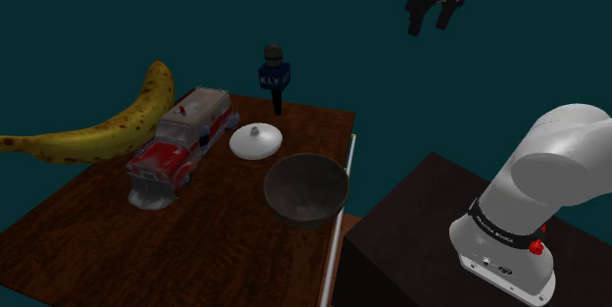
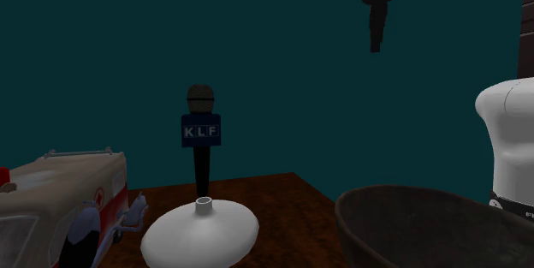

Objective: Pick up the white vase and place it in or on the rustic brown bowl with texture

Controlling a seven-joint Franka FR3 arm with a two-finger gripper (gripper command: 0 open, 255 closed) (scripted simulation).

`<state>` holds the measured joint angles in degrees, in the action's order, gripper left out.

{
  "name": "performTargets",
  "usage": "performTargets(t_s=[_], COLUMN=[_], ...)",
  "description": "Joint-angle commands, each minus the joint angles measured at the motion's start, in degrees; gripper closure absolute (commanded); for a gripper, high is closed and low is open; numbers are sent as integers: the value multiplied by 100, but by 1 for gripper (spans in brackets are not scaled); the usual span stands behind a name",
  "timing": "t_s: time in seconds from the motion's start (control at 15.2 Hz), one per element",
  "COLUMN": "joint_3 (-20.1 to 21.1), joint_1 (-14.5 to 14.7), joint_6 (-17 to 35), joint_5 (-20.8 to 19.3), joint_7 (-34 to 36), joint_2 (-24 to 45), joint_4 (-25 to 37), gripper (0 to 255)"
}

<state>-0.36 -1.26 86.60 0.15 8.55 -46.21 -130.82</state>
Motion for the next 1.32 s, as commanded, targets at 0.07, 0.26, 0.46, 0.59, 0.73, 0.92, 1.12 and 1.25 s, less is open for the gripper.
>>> performTargets(t_s=[0.07, 0.26, 0.46, 0.59, 0.73, 0.92, 1.12, 1.25], joint_3=[97, 385, 671, 862, 1047, 1321, 1584, 1751], joint_1=[24, 93, 153, 184, 212, 241, 260, 269], joint_6=[135, 541, 945, 1208, 1464, 1828, 2162, 2362], joint_5=[59, 218, 347, 413, 457, 479, 438, 371], joint_7=[109, 429, 744, 951, 1162, 1485, 1823, 2059], joint_2=[94, 420, 807, 1097, 1411, 1922, 2477, 2870], joint_4=[-41, -120, -132, -101, -39, 110, 328, 511], gripper=[0, 0, 0, 0, 0, 0, 0, 0])
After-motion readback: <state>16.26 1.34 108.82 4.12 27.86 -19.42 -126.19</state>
